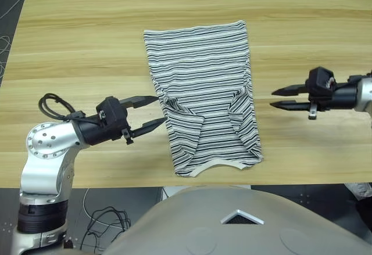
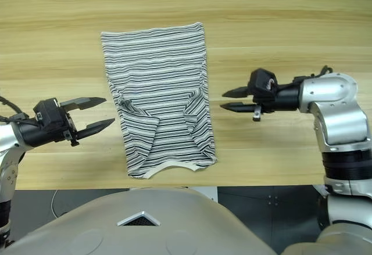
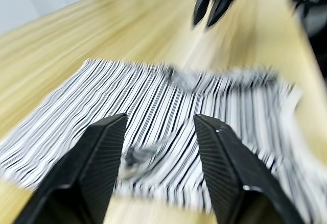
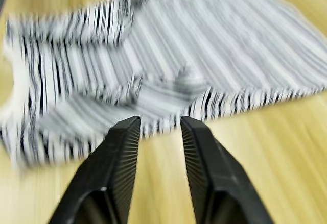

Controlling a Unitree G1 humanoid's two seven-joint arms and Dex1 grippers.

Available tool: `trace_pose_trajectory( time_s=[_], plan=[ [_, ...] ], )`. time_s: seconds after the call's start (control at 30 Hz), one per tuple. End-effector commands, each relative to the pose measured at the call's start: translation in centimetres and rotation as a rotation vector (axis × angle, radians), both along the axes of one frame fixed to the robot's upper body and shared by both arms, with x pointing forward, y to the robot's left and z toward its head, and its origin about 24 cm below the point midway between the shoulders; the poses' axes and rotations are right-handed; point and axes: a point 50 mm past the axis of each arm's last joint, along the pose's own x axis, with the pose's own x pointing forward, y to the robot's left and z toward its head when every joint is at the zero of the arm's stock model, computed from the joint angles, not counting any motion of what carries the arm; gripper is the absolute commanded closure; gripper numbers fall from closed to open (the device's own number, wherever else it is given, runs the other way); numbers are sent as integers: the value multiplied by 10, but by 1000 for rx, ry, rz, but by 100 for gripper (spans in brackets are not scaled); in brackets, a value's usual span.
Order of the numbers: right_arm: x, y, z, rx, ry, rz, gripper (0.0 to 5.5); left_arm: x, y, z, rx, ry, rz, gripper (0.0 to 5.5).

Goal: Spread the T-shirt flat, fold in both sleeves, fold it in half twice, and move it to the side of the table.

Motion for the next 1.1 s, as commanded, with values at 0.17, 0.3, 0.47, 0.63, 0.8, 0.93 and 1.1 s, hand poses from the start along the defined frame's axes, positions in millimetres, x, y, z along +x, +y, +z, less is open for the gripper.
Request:
trace_pose_trajectory(
  time_s=[0.17,0.3,0.47,0.63,0.8,0.93,1.1],
  plan=[
    [-44,-5,-43,-173,-110,424,249,-51,19,-26,590,-136,-465,154],
    [-49,14,-51,-76,-235,478,223,-55,19,-44,644,-160,-505,132],
    [-57,28,-59,6,-304,511,223,-54,2,-57,570,-244,-522,132],
    [-59,33,-64,28,-326,523,223,-57,-16,-63,495,-275,-533,132],
    [-58,35,-65,31,-335,531,223,-59,-29,-72,452,-260,-559,132],
    [-60,37,-66,27,-353,552,223,-55,-34,-76,438,-257,-565,132],
    [-62,40,-70,24,-379,595,223,-49,-38,-80,429,-250,-558,132]
  ],
)
